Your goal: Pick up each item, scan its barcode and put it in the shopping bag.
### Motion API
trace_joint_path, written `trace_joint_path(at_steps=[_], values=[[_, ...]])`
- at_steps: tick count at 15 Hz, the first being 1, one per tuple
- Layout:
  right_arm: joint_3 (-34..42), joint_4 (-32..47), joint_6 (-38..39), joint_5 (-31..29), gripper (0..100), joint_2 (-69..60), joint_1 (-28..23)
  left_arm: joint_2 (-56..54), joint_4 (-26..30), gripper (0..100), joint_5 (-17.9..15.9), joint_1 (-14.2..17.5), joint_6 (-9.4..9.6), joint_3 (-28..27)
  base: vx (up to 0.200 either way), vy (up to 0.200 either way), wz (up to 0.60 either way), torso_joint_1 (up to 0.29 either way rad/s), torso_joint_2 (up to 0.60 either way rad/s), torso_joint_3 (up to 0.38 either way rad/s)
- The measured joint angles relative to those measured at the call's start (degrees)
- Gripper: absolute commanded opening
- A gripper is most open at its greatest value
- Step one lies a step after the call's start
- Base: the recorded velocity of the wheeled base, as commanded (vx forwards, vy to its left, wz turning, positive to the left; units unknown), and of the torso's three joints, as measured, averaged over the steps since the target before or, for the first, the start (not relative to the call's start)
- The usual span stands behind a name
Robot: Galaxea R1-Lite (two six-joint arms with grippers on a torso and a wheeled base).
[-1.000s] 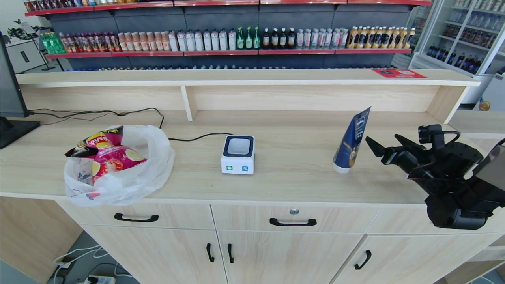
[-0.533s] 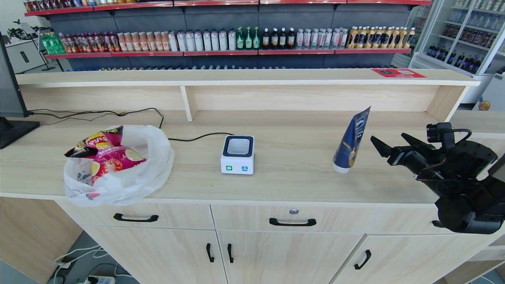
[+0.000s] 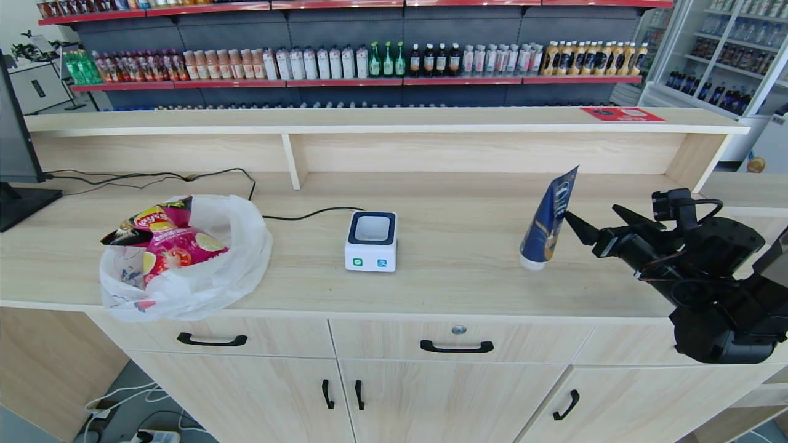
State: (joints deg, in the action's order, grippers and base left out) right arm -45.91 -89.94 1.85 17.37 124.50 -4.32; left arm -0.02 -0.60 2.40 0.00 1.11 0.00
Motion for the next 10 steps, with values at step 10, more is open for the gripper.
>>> trace_joint_path(at_steps=[10], values=[[-1.39, -0.02, -0.55, 0.00, 100, 1.84, 0.88, 0.00, -0.06, 100, -0.02, 0.00, 0.01, 0.00, 0.000, 0.000, 0.00, 0.000, 0.00, 0.000]])
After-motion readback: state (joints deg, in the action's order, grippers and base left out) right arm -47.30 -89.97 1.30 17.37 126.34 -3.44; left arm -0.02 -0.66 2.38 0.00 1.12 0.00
